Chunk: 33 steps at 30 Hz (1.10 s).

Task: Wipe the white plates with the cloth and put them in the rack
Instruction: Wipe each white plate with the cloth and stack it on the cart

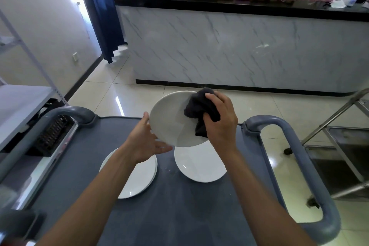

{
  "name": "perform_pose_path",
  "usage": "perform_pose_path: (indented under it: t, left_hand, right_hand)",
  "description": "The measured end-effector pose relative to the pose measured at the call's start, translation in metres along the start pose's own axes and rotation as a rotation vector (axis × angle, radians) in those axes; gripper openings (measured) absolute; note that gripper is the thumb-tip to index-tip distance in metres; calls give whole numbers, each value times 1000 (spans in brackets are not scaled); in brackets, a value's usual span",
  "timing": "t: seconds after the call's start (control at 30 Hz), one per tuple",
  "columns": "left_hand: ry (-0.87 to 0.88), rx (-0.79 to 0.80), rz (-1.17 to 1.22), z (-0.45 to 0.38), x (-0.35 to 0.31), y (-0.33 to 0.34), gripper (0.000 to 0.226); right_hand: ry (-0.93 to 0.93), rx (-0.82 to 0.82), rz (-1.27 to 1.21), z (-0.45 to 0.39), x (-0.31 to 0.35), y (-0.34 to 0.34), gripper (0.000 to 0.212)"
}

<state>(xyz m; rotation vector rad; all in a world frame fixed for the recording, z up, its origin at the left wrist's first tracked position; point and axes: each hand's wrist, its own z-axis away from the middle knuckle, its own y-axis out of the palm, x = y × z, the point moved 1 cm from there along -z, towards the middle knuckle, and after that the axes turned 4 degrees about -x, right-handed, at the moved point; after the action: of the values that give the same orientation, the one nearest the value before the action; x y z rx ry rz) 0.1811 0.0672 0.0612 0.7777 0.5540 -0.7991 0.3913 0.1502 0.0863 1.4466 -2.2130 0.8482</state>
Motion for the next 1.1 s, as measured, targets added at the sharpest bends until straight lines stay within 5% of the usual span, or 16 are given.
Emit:
perform_pose_path:
  t: [0.1,0.43,0.7,0.93,1.1]
  left_hand:
    - [-9,-4,25,-1,1,-1,53]
    - [-100,-2,-120,-1,5,-9,71]
    - [-107,55,-21,-2,5,-12,69]
    - [-111,106,-8,0,2,-7,55]
    - [-28,42,254,6,-2,-1,38]
  right_hand:
    - [-48,7,-8,4,-1,0,61]
    - [-214,0,1,10,1,1,62]
    - [-321,-3,-18,8,6,-3,56]
    - [-364,36,-1,11,7,-9,50]
    - [-356,63,3,20,3,-10,49]
